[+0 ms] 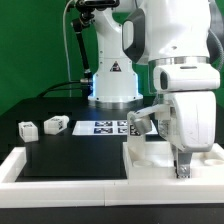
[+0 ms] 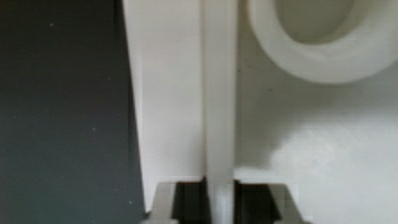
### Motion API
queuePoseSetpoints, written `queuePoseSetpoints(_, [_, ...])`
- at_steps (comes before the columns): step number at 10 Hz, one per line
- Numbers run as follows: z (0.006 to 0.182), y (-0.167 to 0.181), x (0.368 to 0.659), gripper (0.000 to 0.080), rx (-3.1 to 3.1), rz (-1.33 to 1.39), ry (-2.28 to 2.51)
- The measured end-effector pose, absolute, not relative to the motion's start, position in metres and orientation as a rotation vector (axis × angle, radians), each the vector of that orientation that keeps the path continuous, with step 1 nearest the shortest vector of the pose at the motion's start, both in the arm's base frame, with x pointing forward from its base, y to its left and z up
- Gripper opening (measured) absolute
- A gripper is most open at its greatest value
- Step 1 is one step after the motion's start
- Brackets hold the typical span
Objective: Assemble square table
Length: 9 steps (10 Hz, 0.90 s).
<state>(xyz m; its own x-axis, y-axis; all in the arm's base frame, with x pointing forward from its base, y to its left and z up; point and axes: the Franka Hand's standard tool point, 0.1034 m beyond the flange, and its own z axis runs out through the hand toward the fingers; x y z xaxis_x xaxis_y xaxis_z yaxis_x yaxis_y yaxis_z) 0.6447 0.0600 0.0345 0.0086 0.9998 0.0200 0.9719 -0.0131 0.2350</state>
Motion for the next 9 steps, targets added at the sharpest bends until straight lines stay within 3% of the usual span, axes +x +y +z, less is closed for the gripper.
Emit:
queuePoseSetpoints(1, [0.0341,0.0596,0.6445,0.0128,2.116,0.270,2.092])
queuePoseSetpoints(2, [0.0337,0.0593,0.6443,0.0346,2.117,0.269,2.092])
queuePoseSetpoints(3, [0.0334,0.0590,0.6442,0.0346,2.118,0.269,2.091])
queuePoseSetpoints(5, [0.0328,0.0585,0.6440,0.0593,2.119,0.268,2.091])
queuePoseSetpoints(9, [0.0321,0.0575,0.6437,0.0648,2.121,0.266,2.090])
